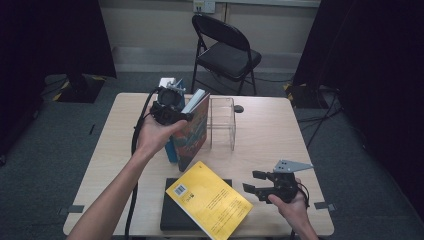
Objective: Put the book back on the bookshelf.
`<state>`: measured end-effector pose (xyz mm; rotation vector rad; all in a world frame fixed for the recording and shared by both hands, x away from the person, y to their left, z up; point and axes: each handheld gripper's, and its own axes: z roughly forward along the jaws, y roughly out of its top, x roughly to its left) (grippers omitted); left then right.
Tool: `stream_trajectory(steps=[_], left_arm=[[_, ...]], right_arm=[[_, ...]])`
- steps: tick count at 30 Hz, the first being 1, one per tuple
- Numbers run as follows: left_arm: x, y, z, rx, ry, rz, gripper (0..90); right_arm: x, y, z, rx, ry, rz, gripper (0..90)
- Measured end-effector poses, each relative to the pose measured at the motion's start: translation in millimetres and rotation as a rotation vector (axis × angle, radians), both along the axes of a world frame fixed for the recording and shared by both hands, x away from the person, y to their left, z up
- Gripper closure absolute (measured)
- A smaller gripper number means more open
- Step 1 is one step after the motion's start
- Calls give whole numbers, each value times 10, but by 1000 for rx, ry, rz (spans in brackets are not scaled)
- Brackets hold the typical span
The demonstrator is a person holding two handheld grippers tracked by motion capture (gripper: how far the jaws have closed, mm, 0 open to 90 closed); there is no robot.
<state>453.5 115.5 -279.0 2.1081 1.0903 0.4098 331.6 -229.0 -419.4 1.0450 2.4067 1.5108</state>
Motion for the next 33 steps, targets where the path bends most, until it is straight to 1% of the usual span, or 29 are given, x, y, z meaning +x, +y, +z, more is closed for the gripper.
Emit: stream_trajectory(steps=[1, 4, 5, 6, 8, 9, 10, 11, 12, 13, 14, 15, 17, 19, 21, 22, 23, 25, 27, 28, 29, 30, 33], left_arm=[[12, -10, 8, 16, 7, -2, 615], [55, -63, 30, 37, 25, -2, 614], [66, -77, 37, 35, 30, -5, 604], [87, -86, 37, 28, 46, -6, 602], [137, -127, 26, 63, 86, -24, 602], [157, -144, 21, 82, 94, -19, 602], [179, -169, 18, 96, 101, -4, 602], [196, -181, 12, 96, 109, -5, 600], [224, -194, -4, 102, 132, -7, 585], [244, -211, -22, 120, 144, 0, 578], [259, -227, -39, 134, 143, 8, 588], [278, -244, -56, 141, 154, 24, 599], [331, -265, -79, 175, 206, 22, 609], [378, -276, -88, 185, 255, 28, 612], [417, -277, -89, 203, 301, 29, 635], [437, -267, -78, 203, 307, 25, 635], [440, -267, -77, 200, 309, 35, 638], [451, -268, -81, 209, 335, 38, 641], [467, -276, -81, 233, 367, 26, 639], [475, -275, -69, 239, 376, 24, 636], [481, -273, -61, 245, 377, 24, 652], [484, -277, -59, 249, 392, 33, 662], [505, -295, -61, 268, 413, 40, 683]], right_arm=[[4, 2, -2, 0, 1, 0, 321], [7, 1, 0, 0, 1, -1, 321], [6, -1, 0, 1, 0, -1, 321], [7, -3, 0, 1, 1, -1, 321], [7, -6, -2, 3, 1, -1, 321], [8, -5, -4, 1, 1, -1, 321], [9, -3, -5, 2, 0, 0, 321], [7, 0, -3, 2, 1, 2, 321], [5, 0, -1, 2, 1, 2, 321], [4, -4, 2, 3, 1, 3, 320], [4, -10, 4, 2, 1, 2, 321], [5, -15, 5, 3, 0, 0, 321], [7, -27, 1, 6, 1, -4, 321], [7, -29, -3, 5, 2, -4, 320], [5, -29, 0, 3, 1, -1, 321], [5, -32, 1, 4, 0, -1, 321], [8, -35, 2, 5, 0, -2, 320], [9, -39, 2, 6, 0, -2, 321], [9, -39, 1, 5, 1, -2, 321], [10, -36, 0, 4, 2, -4, 321], [9, -34, -1, 4, 2, -3, 321], [7, -32, 0, 3, 2, -2, 321], [10, -36, 1, 3, 3, -4, 321]])
